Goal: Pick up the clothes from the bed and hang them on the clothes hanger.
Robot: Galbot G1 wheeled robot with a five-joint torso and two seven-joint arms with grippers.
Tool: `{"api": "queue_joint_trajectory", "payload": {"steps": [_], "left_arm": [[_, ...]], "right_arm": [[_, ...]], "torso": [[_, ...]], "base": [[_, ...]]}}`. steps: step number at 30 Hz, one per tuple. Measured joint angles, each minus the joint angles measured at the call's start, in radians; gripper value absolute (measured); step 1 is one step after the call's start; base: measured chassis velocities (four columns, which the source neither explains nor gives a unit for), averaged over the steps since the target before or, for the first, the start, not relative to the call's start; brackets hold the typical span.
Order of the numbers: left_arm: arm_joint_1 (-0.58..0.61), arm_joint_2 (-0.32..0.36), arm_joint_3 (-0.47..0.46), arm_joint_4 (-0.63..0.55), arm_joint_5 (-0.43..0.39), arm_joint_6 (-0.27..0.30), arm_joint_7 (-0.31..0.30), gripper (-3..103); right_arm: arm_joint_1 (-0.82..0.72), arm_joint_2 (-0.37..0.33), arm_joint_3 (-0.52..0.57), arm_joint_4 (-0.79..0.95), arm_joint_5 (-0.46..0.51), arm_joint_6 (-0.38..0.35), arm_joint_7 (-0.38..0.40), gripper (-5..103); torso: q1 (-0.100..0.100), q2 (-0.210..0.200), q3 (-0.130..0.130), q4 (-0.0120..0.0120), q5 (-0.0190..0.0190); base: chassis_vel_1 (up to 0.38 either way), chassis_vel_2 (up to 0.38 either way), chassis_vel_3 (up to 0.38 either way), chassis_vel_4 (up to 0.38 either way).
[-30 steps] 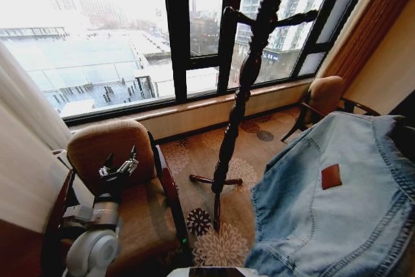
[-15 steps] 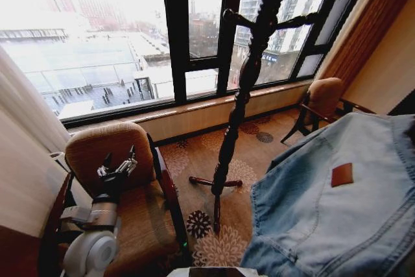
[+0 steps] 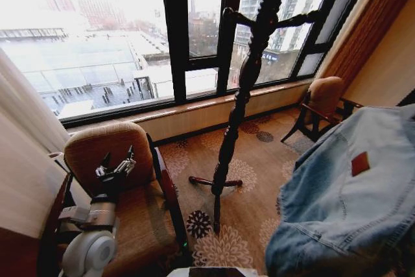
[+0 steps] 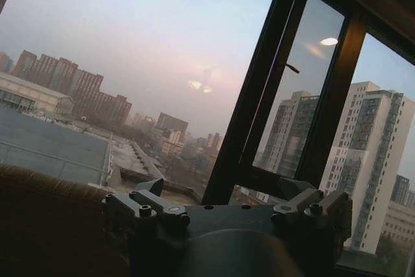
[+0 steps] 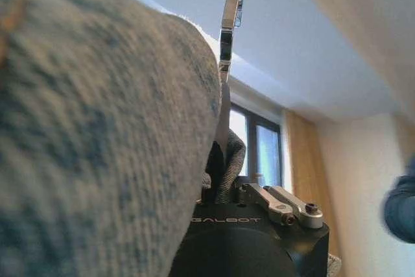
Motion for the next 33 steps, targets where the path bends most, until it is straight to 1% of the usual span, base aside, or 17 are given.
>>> {"api": "queue_joint_trajectory", "payload": {"steps": [2,3,7,8,13,14,18,19,23,25,33], "left_arm": [[0.002,-0.005,0.002,0.002,0.007,0.000,0.001,100],[0.002,-0.005,0.002,0.002,0.007,0.000,0.001,100],[0.005,-0.015,-0.004,0.011,0.022,-0.001,0.001,100],[0.005,-0.015,-0.004,0.011,0.022,-0.001,0.001,100],[0.007,-0.033,-0.027,0.022,0.039,0.000,0.001,100],[0.007,-0.033,-0.027,0.022,0.039,0.000,0.001,100],[0.015,-0.051,-0.053,0.029,0.045,0.002,0.001,100],[0.015,-0.051,-0.053,0.029,0.045,0.002,0.001,100],[0.022,-0.071,-0.073,0.039,0.047,0.002,0.001,100],[0.022,-0.075,-0.075,0.041,0.047,0.002,0.002,100],[0.010,-0.105,-0.061,0.060,0.064,-0.003,0.006,100]], "right_arm": [[0.030,-0.026,-0.037,-0.016,0.000,0.003,-0.007,19],[0.030,-0.026,-0.037,-0.016,0.000,0.003,-0.007,19],[0.106,-0.081,-0.118,-0.065,0.002,0.013,-0.012,19],[0.106,-0.081,-0.118,-0.065,0.002,0.013,-0.012,19],[0.269,-0.149,-0.261,-0.170,0.008,0.014,-0.008,19],[0.269,-0.149,-0.261,-0.170,0.008,0.014,-0.008,19],[0.428,-0.186,-0.392,-0.252,0.013,0.012,0.005,19],[0.428,-0.186,-0.392,-0.252,0.013,0.012,0.005,19],[0.557,-0.222,-0.500,-0.306,0.021,0.005,0.017,19],[0.576,-0.231,-0.518,-0.311,0.025,0.003,0.020,19],[0.702,-0.309,-0.614,-0.300,0.095,-0.033,0.064,19]], "torso": [[0.000,0.000,0.000,0.0001,0.0000],[0.000,0.000,0.000,0.0001,0.0000],[0.000,0.000,0.000,-0.0004,-0.0001],[0.000,0.000,0.000,-0.0004,-0.0001],[0.000,0.000,0.000,0.0000,0.0000],[0.000,0.000,0.000,0.0000,0.0000],[0.000,0.000,0.000,0.0001,0.0000],[0.000,0.000,0.000,0.0001,0.0000],[0.000,0.000,0.000,0.0002,-0.0001],[0.000,0.000,0.000,0.0000,-0.0002],[0.000,0.000,0.000,-0.0003,-0.0001]], "base": [[0.000,0.000,0.000,0.000],[0.000,0.000,0.000,0.000],[0.000,0.000,0.000,0.000],[0.000,0.000,0.000,0.000],[0.000,0.000,0.000,0.000],[0.000,0.000,0.000,0.000],[0.000,0.000,0.000,0.000],[0.000,0.000,0.000,0.000],[0.000,0.000,0.000,0.000],[0.000,0.000,0.000,0.000],[0.000,0.000,0.000,0.000]]}}
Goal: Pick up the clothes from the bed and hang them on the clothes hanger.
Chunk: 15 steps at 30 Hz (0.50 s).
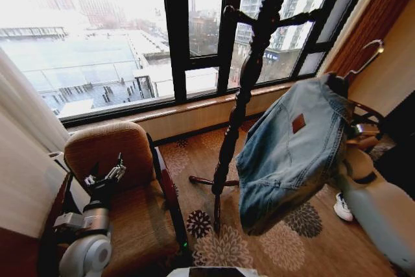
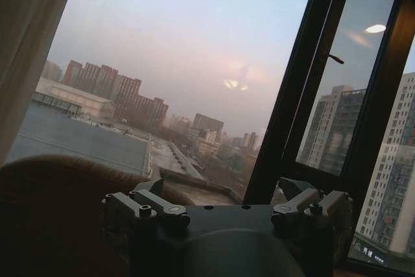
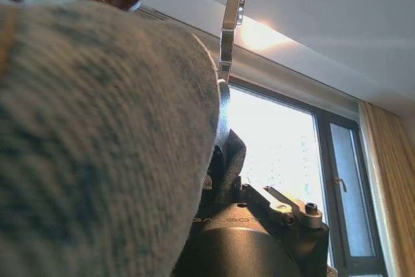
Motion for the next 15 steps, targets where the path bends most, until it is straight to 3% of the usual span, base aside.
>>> {"api": "queue_joint_trajectory", "payload": {"steps": [5,7,15], "left_arm": [[-0.004,-0.011,0.006,0.003,0.007,-0.002,0.002,100],[0.000,-0.016,-0.001,0.003,0.007,-0.004,0.002,100],[0.003,-0.014,-0.007,0.003,0.006,-0.007,0.004,100]], "right_arm": [[0.108,-0.050,-0.074,-0.020,0.035,-0.014,0.018,19],[0.158,-0.068,-0.103,-0.034,0.048,-0.017,0.023,19],[0.192,-0.081,-0.133,-0.046,0.063,-0.049,0.059,19]], "torso": [[0.000,0.000,0.000,-0.0002,0.0000],[0.000,0.000,0.000,0.0008,-0.0001],[0.000,0.000,0.000,0.0003,0.0000]], "base": [[0.000,0.000,0.000,0.000],[0.000,0.000,0.000,0.000],[0.000,0.000,0.000,0.000]]}}
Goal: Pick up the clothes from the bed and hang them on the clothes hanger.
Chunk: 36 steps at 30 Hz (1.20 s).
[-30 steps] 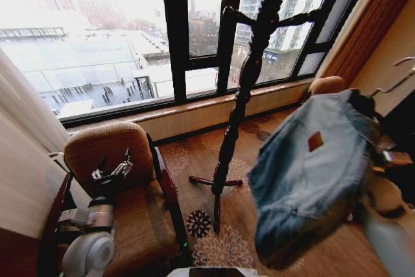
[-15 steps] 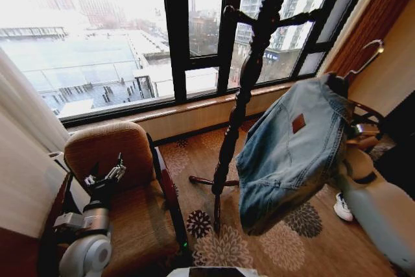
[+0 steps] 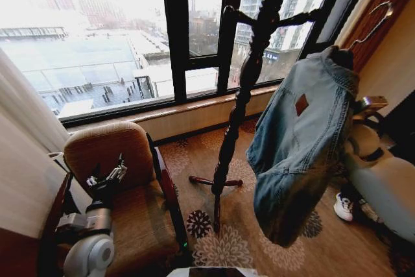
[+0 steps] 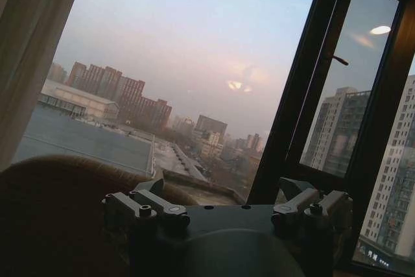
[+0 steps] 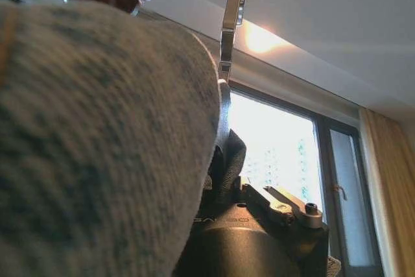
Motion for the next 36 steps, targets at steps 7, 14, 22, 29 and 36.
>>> {"api": "queue_joint_trajectory", "payload": {"steps": [7,14,22,29,36], "left_arm": [[0.008,0.011,-0.014,-0.012,-0.006,-0.001,0.001,100],[0.016,0.014,-0.022,-0.024,-0.010,-0.001,0.001,100],[0.016,0.005,-0.020,-0.023,-0.008,-0.003,0.002,100],[0.008,0.002,-0.021,-0.010,-0.008,-0.004,0.003,100],[-0.001,0.001,-0.023,0.006,-0.011,-0.005,0.003,100]], "right_arm": [[0.025,-0.005,-0.015,-0.011,0.016,-0.046,0.046,19],[0.092,-0.010,-0.059,-0.018,0.032,-0.083,0.104,19],[0.172,-0.010,-0.138,-0.031,0.071,-0.154,0.205,19],[0.265,0.006,-0.247,-0.083,0.093,-0.169,0.237,19],[0.366,0.036,-0.356,-0.124,0.096,-0.170,0.239,19]], "torso": [[0.000,0.000,0.000,0.0000,0.0000],[0.000,0.000,0.000,0.0000,0.0000],[0.000,0.000,0.000,0.0000,0.0000],[0.000,0.000,0.000,-0.0001,0.0000],[0.000,0.000,0.000,0.0000,0.0000]], "base": [[0.000,0.000,0.000,0.000],[0.000,0.000,0.000,0.000],[0.000,0.000,0.000,0.000],[0.000,0.000,0.000,0.000],[0.000,0.000,0.000,0.000]]}}
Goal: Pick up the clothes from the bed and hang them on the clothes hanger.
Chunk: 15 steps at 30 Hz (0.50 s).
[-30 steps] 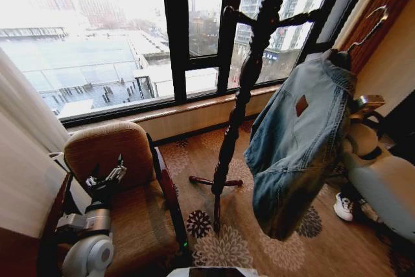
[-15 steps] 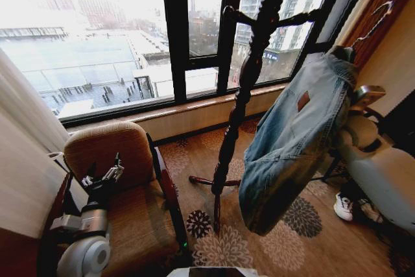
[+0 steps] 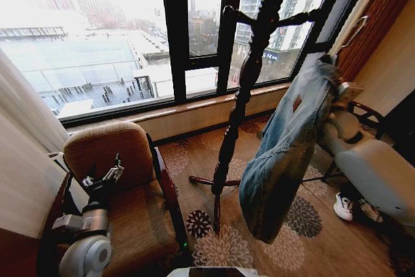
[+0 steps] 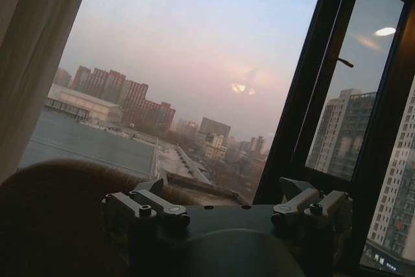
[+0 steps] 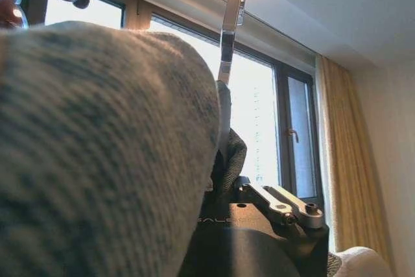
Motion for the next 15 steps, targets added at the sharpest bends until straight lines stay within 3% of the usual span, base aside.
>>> {"api": "queue_joint_trajectory", "payload": {"steps": [8,15], "left_arm": [[-0.008,0.003,-0.005,0.014,-0.011,0.000,0.000,100],[-0.025,0.007,0.007,0.028,-0.015,-0.001,0.000,100]], "right_arm": [[0.054,0.017,-0.054,0.032,-0.024,-0.037,0.084,19],[0.055,-0.020,-0.072,0.105,-0.035,-0.116,0.179,19]], "torso": [[0.000,0.000,0.000,0.0000,-0.0001],[0.000,0.000,0.000,0.0000,-0.0001]], "base": [[0.000,0.000,0.000,0.000],[0.000,0.000,0.000,0.000]]}}
